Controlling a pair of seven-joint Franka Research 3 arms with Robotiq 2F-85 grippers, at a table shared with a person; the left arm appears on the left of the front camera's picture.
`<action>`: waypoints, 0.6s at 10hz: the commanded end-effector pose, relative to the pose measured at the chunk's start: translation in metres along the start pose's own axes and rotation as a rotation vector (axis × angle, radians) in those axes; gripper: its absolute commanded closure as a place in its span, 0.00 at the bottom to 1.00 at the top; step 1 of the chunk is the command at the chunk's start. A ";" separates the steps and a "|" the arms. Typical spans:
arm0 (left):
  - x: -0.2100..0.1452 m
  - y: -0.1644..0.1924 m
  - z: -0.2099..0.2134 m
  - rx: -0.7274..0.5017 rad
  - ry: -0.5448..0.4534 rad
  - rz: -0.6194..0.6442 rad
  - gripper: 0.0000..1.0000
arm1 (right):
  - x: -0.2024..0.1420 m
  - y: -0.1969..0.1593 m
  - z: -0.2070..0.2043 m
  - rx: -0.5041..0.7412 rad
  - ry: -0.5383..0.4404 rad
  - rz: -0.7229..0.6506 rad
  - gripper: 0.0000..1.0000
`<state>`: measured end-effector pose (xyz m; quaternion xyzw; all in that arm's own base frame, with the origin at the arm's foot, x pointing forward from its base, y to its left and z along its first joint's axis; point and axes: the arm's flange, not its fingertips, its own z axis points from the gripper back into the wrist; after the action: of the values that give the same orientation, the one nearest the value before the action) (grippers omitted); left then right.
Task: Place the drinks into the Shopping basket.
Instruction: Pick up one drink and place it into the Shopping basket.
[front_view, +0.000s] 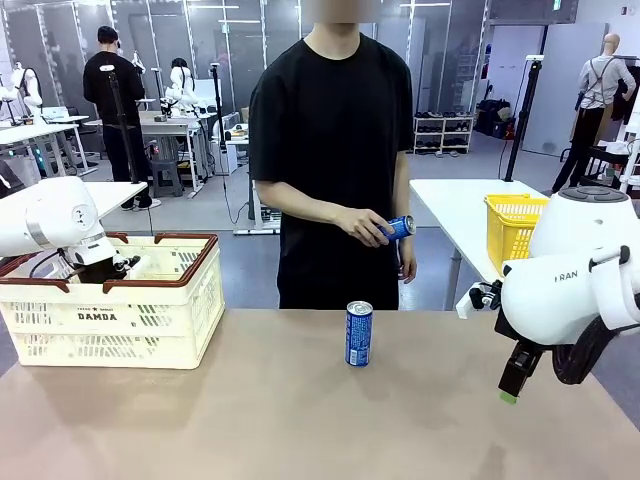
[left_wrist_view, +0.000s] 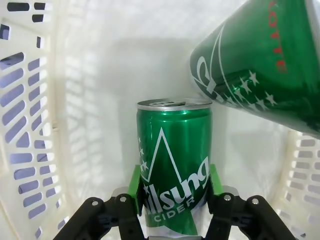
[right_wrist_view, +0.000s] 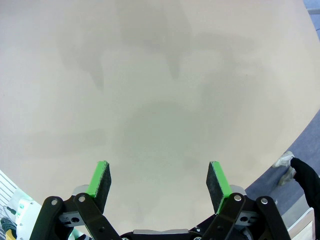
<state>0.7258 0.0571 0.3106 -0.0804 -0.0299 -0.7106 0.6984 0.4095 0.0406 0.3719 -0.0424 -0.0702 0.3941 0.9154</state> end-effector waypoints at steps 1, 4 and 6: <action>-0.002 0.012 -0.001 -0.004 0.013 0.000 0.42 | 0.000 0.000 0.001 -0.001 0.003 0.000 0.04; -0.004 0.011 -0.005 -0.014 -0.011 0.005 0.23 | 0.000 0.000 0.001 -0.001 0.003 0.000 0.04; -0.005 0.009 -0.004 -0.009 -0.005 0.022 0.03 | 0.000 0.000 0.001 -0.001 0.003 0.000 0.04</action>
<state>0.7307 0.0594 0.3068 -0.0800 -0.0285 -0.7098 0.6992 0.4095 0.0406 0.3719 -0.0424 -0.0702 0.3941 0.9154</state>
